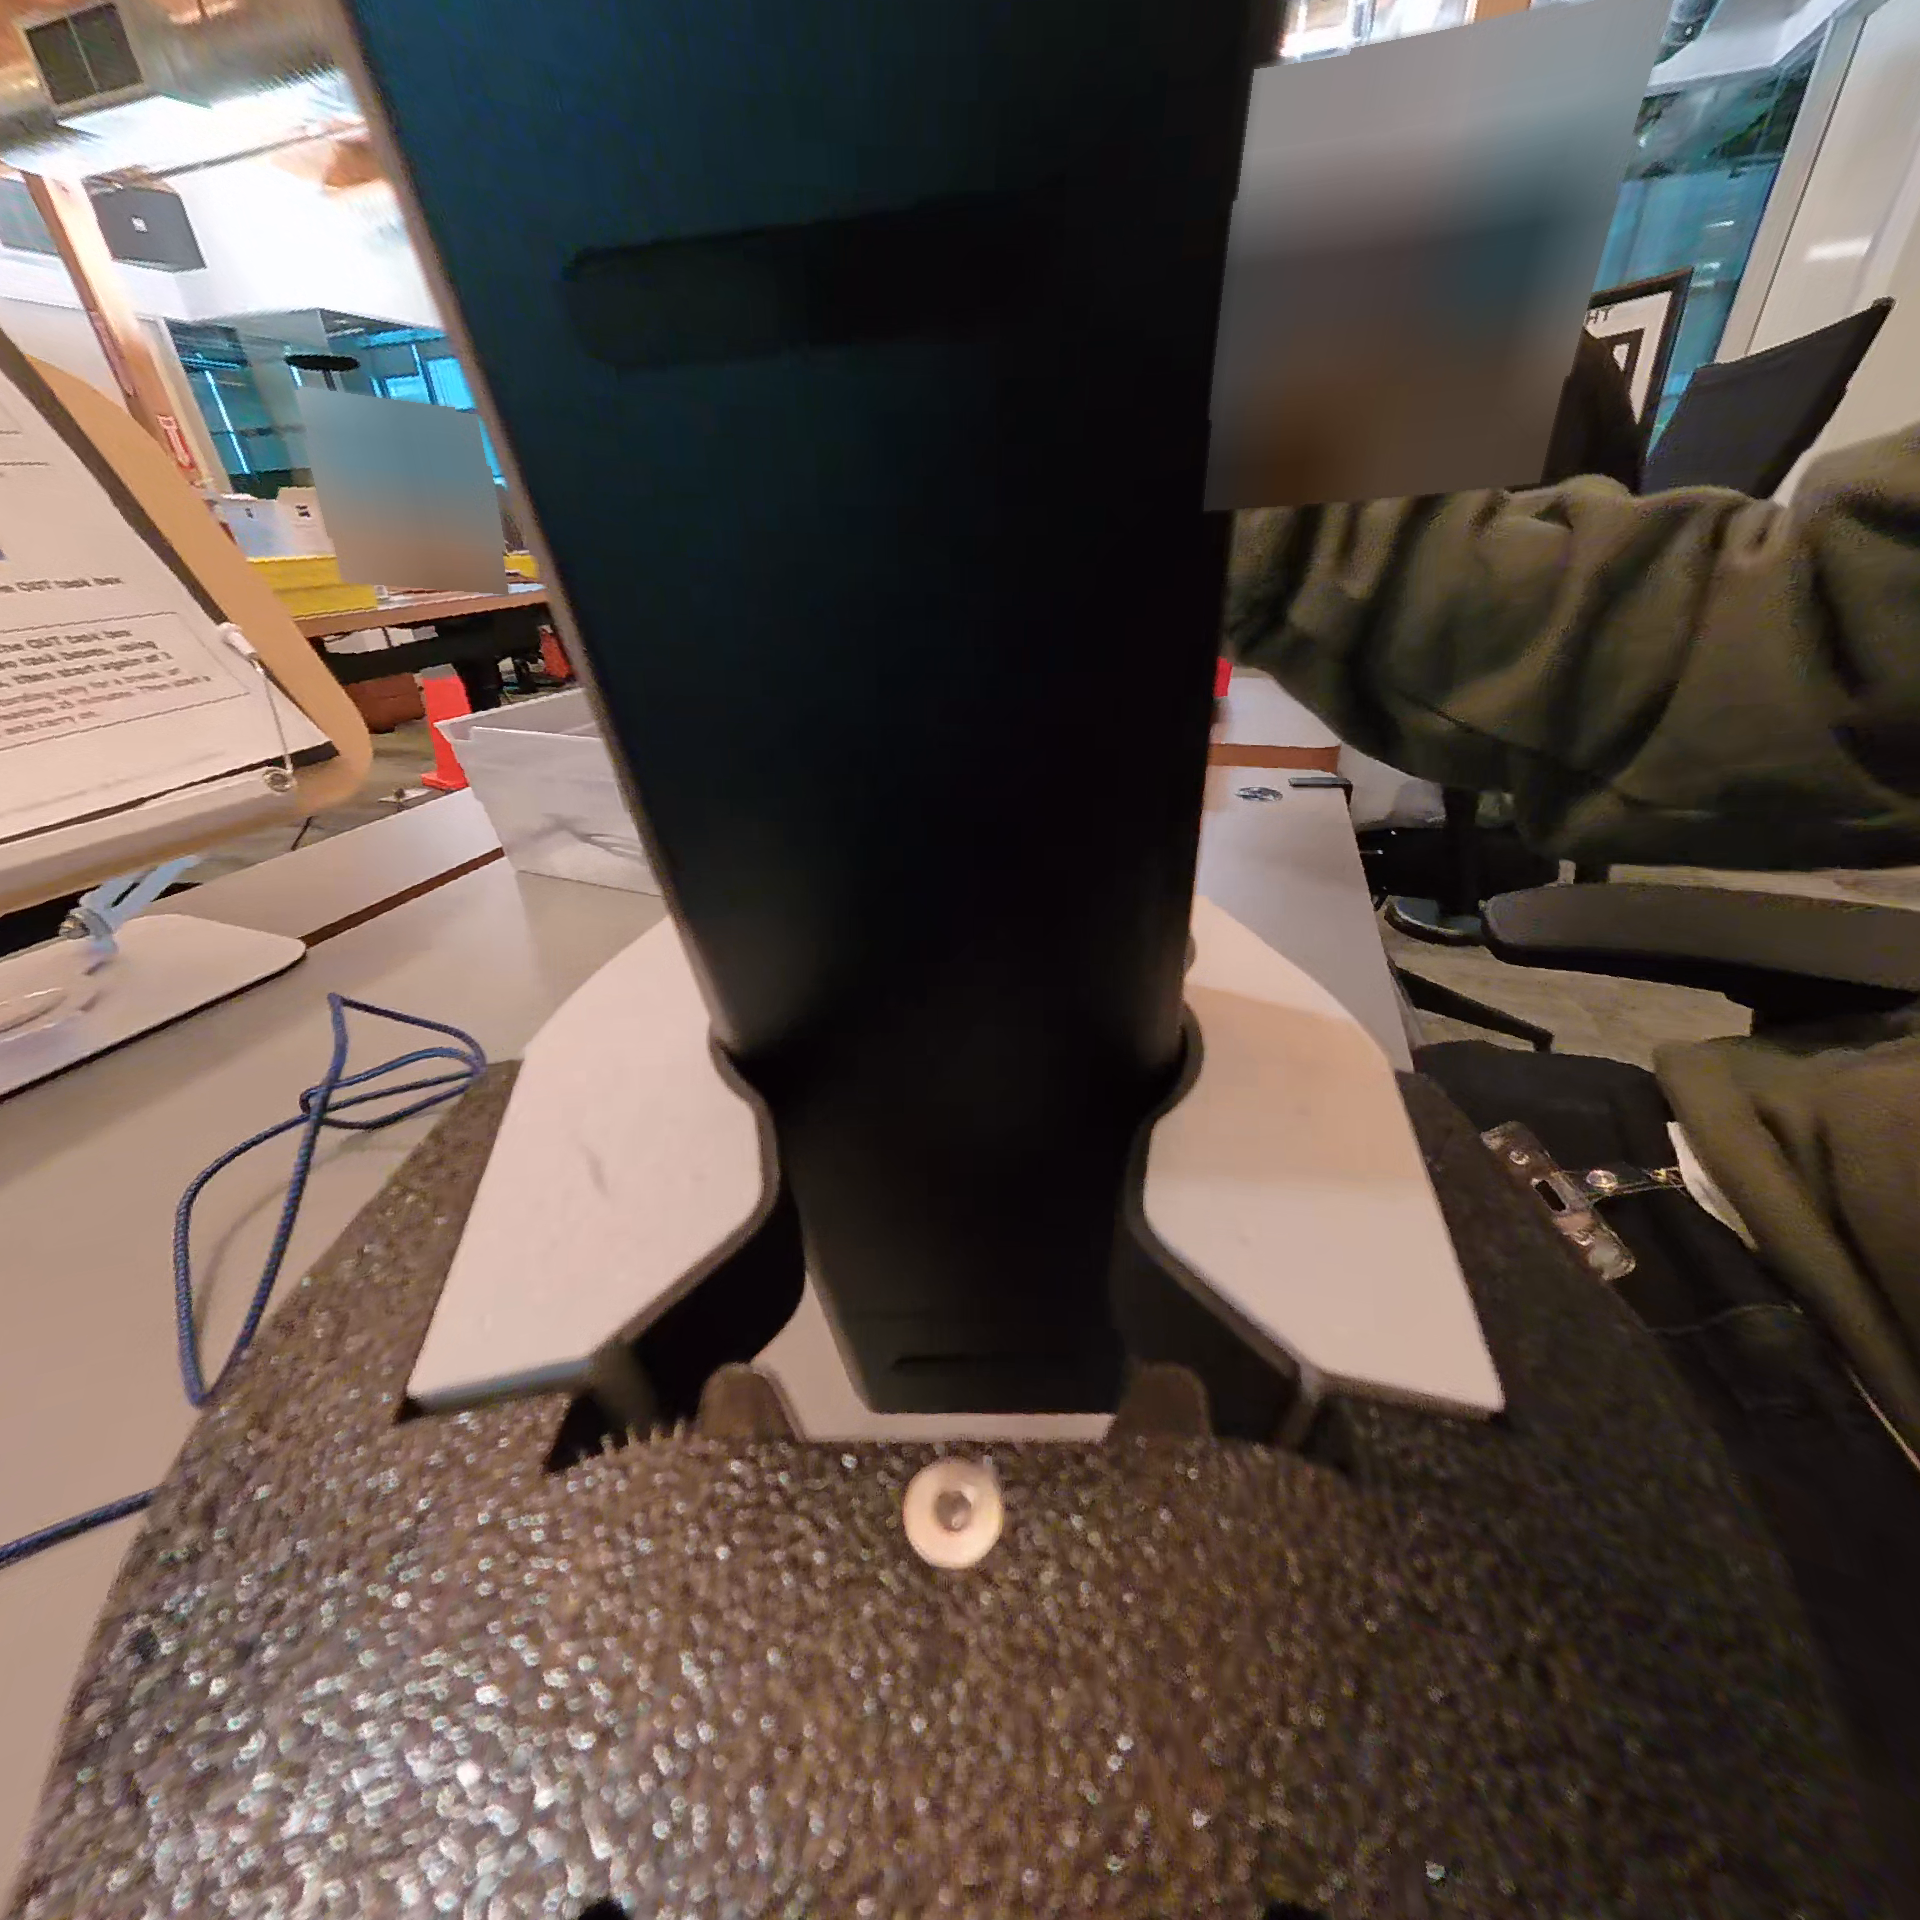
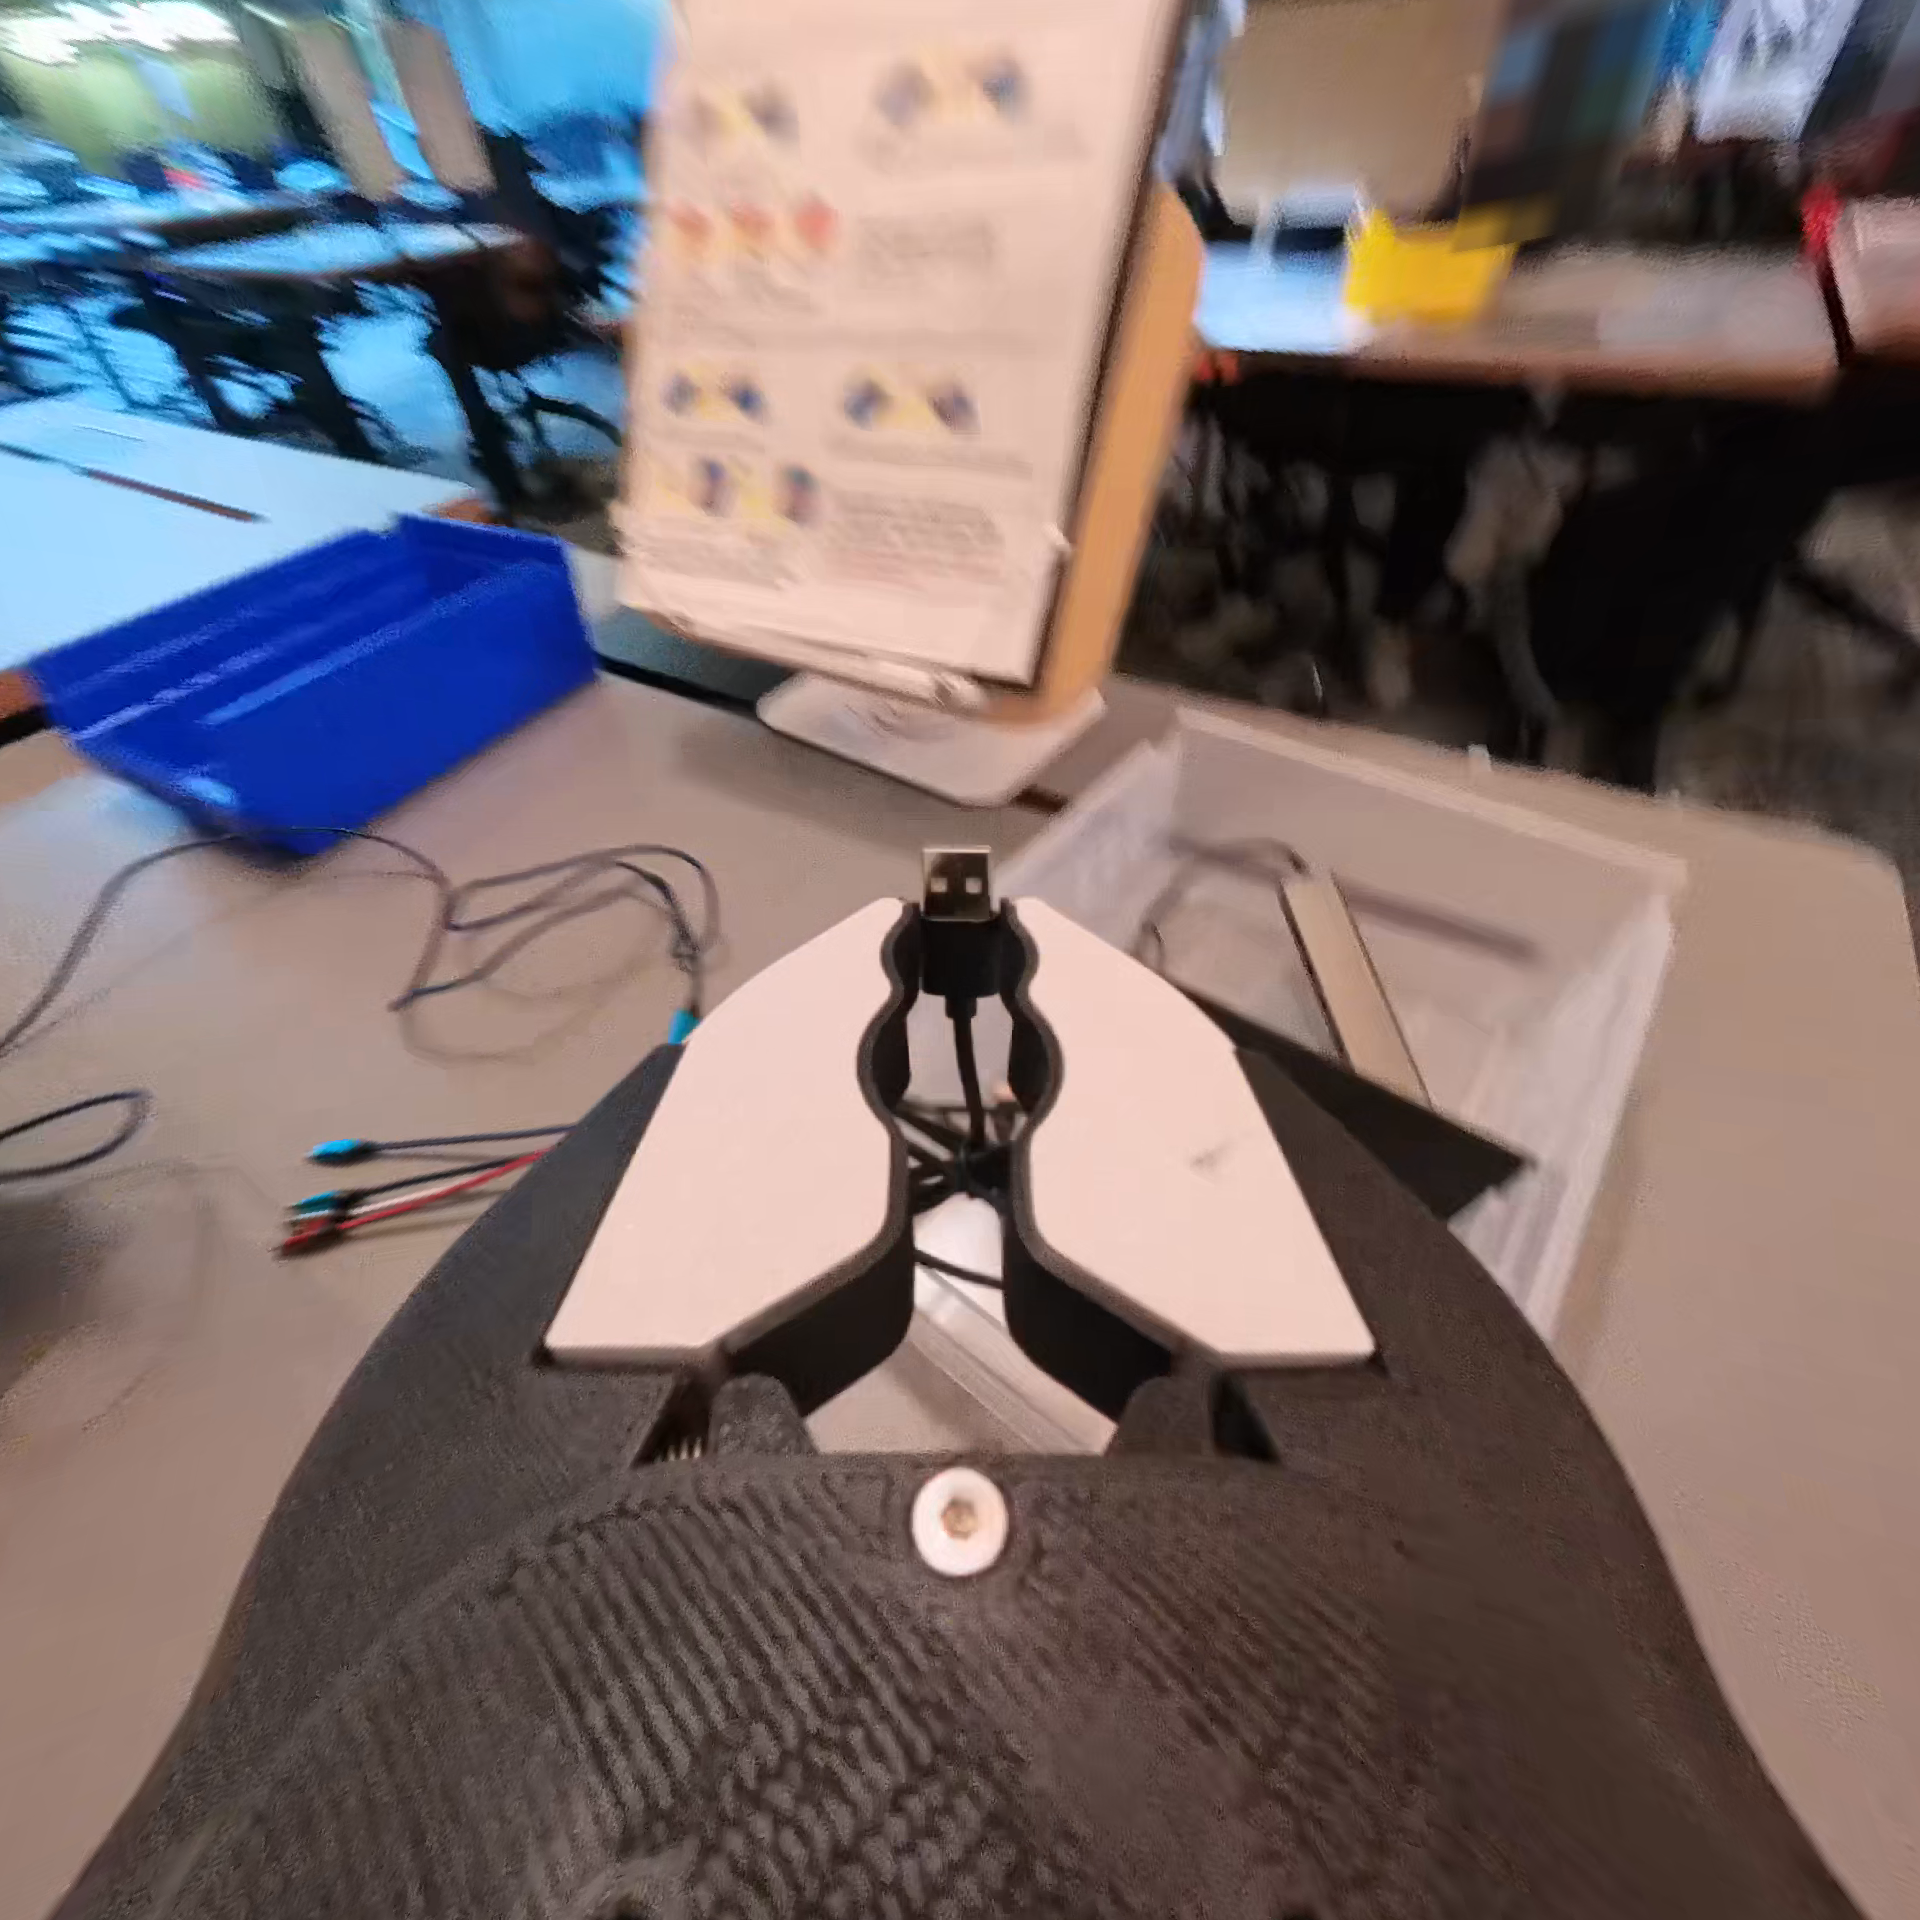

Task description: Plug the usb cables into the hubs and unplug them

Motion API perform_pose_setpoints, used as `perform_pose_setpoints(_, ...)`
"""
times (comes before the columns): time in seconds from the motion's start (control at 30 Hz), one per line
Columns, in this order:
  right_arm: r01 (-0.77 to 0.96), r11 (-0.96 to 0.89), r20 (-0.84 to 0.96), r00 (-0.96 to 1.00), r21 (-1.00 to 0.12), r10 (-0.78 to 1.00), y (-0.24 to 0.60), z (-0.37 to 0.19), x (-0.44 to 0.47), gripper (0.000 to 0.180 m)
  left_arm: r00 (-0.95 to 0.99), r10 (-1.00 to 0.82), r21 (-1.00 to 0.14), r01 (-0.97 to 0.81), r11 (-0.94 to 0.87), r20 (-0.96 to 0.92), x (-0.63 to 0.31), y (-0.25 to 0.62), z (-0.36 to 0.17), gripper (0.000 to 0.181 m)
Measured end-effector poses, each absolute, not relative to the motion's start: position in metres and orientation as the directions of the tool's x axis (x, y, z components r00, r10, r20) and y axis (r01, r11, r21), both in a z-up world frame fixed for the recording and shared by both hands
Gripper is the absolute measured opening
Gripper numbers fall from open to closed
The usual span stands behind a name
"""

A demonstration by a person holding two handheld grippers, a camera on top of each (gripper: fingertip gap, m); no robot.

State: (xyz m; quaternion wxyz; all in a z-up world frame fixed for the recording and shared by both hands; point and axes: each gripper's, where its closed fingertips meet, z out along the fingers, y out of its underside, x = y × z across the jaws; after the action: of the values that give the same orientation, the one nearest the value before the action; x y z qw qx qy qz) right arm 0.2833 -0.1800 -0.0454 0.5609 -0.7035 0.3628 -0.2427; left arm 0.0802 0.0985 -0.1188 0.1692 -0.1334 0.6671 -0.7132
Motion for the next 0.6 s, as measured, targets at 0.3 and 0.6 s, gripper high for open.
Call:
perform_pose_setpoints(0.3, -0.512, -0.108, -0.180, 0.481, -0.852, -0.858, -0.202, -0.133, 0.328, 0.014, -0.916, -0.399, -0.998, 0.053, -0.017, -0.042, 0.079, 0.089, -0.125, 0.072)
perform_pose_setpoints(0.6, -0.442, -0.078, -0.129, 0.418, -0.893, -0.899, -0.219, -0.117, 0.338, 0.046, -0.918, -0.395, -0.999, 0.042, -0.030, -0.027, 0.080, 0.091, -0.126, 0.075)
